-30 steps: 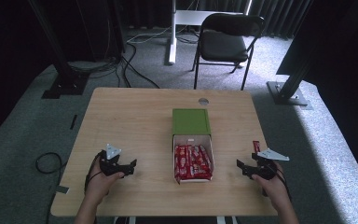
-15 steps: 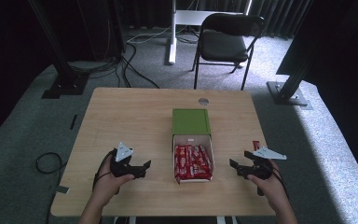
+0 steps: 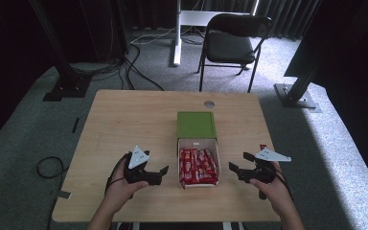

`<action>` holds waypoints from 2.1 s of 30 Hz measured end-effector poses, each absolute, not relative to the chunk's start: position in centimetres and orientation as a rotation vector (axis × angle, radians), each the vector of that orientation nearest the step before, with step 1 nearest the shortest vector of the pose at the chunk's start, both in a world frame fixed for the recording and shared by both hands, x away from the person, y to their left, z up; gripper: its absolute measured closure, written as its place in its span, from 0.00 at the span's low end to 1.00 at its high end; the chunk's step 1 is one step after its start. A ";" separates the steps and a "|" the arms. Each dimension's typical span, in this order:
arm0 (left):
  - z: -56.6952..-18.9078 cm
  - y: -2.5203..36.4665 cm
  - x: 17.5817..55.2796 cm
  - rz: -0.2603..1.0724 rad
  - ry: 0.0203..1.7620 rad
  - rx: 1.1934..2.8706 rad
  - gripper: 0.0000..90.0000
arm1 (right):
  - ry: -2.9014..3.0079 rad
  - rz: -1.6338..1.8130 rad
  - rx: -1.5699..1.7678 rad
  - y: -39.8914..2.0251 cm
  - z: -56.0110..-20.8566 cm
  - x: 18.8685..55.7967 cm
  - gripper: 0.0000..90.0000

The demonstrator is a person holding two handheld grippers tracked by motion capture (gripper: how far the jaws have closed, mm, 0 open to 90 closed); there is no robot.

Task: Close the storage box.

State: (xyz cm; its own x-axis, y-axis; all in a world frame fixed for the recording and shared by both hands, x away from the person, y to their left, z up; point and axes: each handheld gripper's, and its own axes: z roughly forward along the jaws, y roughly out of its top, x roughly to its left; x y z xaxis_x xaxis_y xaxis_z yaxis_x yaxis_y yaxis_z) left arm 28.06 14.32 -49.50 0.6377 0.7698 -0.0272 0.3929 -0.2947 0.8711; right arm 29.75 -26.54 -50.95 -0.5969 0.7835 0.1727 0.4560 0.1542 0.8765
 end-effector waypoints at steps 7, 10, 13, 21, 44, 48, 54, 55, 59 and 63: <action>-49.7 13.1 28.1 0.471 0.888 1.922 0.10 | 2.139 1.486 1.131 -25.7 -50.3 29.4 0.20; -49.9 12.6 28.0 0.463 0.877 1.931 0.10 | 2.152 1.531 1.102 -25.2 -50.1 29.2 0.20; -50.1 12.2 28.0 0.455 0.865 1.942 0.10 | 2.174 1.541 1.079 -24.8 -50.1 29.0 0.20; -50.6 11.8 28.2 0.433 0.859 1.951 0.10 | 2.231 1.538 1.070 -23.9 -51.1 28.9 0.20; -51.5 11.1 28.7 0.397 0.844 1.979 0.09 | 2.281 1.486 1.085 -23.8 -52.9 29.6 0.18; -51.5 11.1 28.8 0.405 0.850 1.974 0.09 | 2.286 1.471 1.075 -23.8 -52.8 29.9 0.18; -51.5 11.1 29.1 0.402 0.860 1.972 0.09 | 2.289 1.465 1.074 -23.7 -52.7 30.2 0.17; -51.5 11.1 29.2 0.403 0.859 1.973 0.09 | 2.289 1.463 1.078 -23.7 -52.7 30.3 0.17; -51.4 11.1 29.4 0.408 0.867 1.972 0.09 | 2.287 1.462 1.079 -23.7 -52.7 30.5 0.17; -51.4 11.1 29.6 0.406 0.872 1.972 0.09 | 2.285 1.463 1.083 -23.6 -52.7 30.6 0.17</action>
State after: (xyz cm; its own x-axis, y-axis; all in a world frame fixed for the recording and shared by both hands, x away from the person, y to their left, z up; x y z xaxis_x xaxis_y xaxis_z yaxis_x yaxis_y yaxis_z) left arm 29.60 11.14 -51.39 0.6955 0.7161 -0.0593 0.4158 -0.3337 0.8460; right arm 30.63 -23.63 -52.71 -0.7044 0.6823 0.1957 0.4632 0.2330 0.8551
